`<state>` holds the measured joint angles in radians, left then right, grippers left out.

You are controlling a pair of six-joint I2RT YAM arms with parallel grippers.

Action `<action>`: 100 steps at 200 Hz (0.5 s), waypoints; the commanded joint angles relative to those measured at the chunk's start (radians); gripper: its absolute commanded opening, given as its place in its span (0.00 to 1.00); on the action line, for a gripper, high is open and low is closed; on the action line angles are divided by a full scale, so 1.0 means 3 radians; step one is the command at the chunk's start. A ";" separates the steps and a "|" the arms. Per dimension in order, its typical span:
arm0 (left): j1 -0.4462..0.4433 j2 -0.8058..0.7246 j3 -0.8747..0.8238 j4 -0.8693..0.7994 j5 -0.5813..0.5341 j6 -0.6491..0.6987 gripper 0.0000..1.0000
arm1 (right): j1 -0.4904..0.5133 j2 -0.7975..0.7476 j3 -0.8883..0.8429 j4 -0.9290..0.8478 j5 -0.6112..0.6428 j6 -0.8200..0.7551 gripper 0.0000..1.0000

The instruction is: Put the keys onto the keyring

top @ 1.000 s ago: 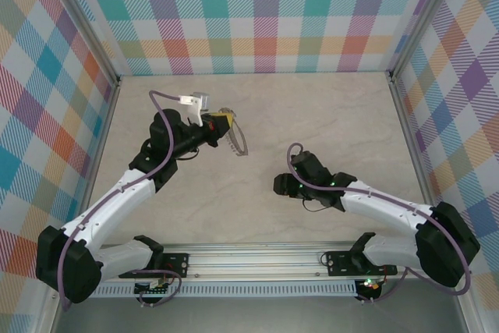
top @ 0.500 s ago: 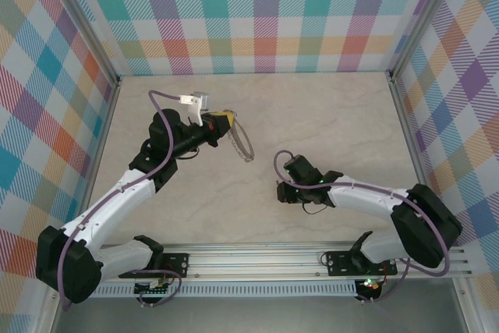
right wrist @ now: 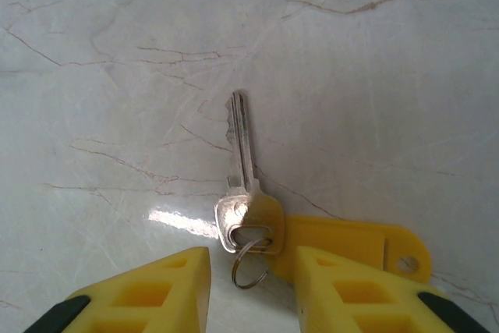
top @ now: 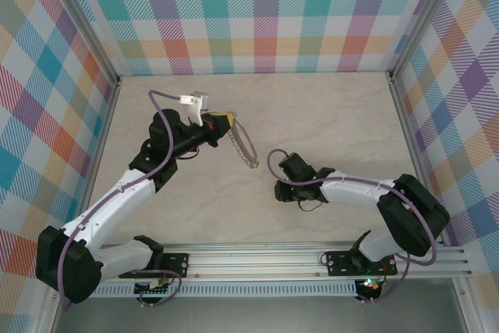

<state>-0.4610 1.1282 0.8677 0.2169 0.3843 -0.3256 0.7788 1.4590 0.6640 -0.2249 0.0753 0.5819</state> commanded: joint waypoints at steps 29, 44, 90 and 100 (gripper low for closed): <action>0.0039 -0.0010 -0.0031 0.0259 0.0080 -0.0019 0.00 | -0.0019 0.0078 0.0094 0.0006 0.0060 -0.0040 0.24; 0.0039 -0.0006 -0.0038 0.0264 0.0080 -0.0019 0.00 | -0.0024 0.0076 0.0088 -0.0010 0.0073 -0.0038 0.20; 0.0039 0.0021 -0.0040 0.0279 0.0105 -0.0019 0.00 | -0.0060 -0.0014 0.0075 -0.0062 0.0094 -0.0048 0.02; 0.0041 0.0023 -0.0044 0.0284 0.0112 -0.0022 0.00 | -0.0077 -0.0057 0.0073 -0.0085 0.0093 -0.0057 0.00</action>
<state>-0.4610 1.1362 0.8661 0.2291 0.3889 -0.3256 0.7692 1.4708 0.6678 -0.2268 0.0910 0.5789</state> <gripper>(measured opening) 0.048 0.067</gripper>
